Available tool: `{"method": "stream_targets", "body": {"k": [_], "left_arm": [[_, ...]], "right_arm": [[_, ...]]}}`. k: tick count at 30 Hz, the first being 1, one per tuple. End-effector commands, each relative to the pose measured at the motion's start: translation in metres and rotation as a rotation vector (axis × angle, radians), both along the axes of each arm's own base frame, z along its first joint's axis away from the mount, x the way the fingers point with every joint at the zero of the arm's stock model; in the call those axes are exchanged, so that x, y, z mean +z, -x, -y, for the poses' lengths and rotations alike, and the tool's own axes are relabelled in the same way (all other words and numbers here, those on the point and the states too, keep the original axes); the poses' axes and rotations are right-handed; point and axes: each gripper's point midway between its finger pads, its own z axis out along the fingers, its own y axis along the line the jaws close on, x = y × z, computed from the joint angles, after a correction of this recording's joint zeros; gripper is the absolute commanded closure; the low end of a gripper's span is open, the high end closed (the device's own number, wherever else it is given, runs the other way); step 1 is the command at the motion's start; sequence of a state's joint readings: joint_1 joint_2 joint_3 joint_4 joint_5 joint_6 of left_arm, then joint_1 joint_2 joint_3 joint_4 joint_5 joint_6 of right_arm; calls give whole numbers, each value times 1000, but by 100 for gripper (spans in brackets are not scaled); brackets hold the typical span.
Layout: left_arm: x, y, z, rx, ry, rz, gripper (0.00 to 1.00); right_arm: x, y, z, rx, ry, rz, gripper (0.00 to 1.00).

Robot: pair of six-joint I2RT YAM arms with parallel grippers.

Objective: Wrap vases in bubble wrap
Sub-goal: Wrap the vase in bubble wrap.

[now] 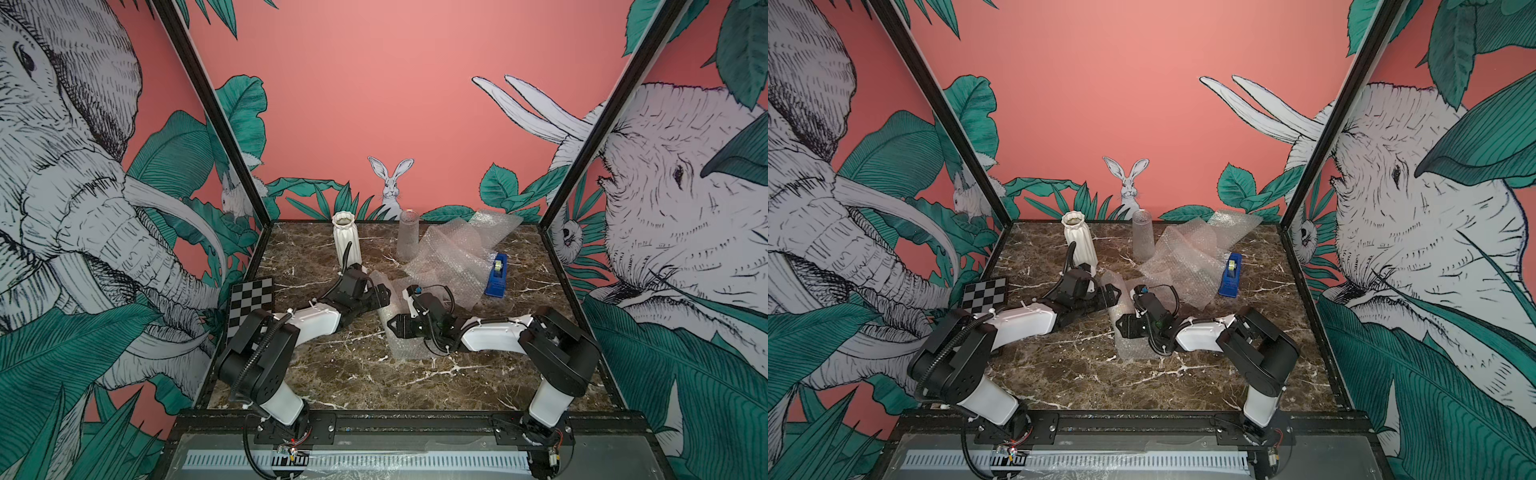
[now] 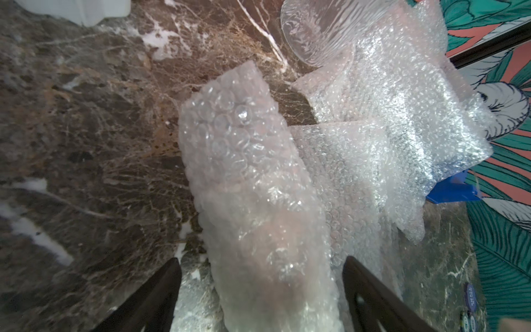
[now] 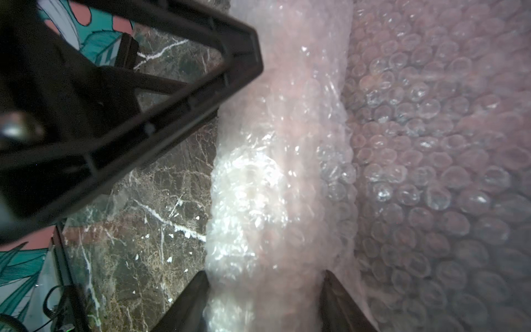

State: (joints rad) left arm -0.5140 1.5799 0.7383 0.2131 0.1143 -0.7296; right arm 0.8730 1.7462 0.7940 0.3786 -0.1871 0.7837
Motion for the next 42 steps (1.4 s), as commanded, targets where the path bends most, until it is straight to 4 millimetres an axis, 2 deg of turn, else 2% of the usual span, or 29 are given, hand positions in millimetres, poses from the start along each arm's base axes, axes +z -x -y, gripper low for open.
{"method": "stream_targets", "body": {"k": [1, 6, 12, 18, 22, 25, 28, 32, 35, 42], "left_arm": [[7, -2, 0, -5, 18, 22, 12], [0, -4, 7, -20, 44, 11, 18], [-10, -7, 20, -54, 78, -21, 24], [-25, -7, 11, -27, 0, -74, 29], [-36, -5, -1, 9, -81, -125, 31], [-39, -4, -4, 16, -105, -139, 31], [-41, -3, -1, 9, -114, -143, 31], [-42, -3, 3, 1, -115, -144, 31], [-41, -4, 4, 1, -113, -144, 31], [-41, -4, 5, -1, -107, -150, 30]], "right_arm": [[-20, 10, 9, -37, -41, -99, 46], [-21, 5, 19, -97, -132, -128, 47], [-20, 1, 15, -112, -231, -154, 48], [-20, -2, 22, -127, -234, -153, 45], [-14, -3, 32, -117, -122, -108, 36], [-2, -7, 43, -104, -5, -37, 28], [17, -10, 50, -80, 92, 41, 25], [39, -7, 44, -5, 238, 157, 24], [49, -5, 36, 43, 379, 246, 25], [35, -4, 21, 97, 538, 291, 27]]}}
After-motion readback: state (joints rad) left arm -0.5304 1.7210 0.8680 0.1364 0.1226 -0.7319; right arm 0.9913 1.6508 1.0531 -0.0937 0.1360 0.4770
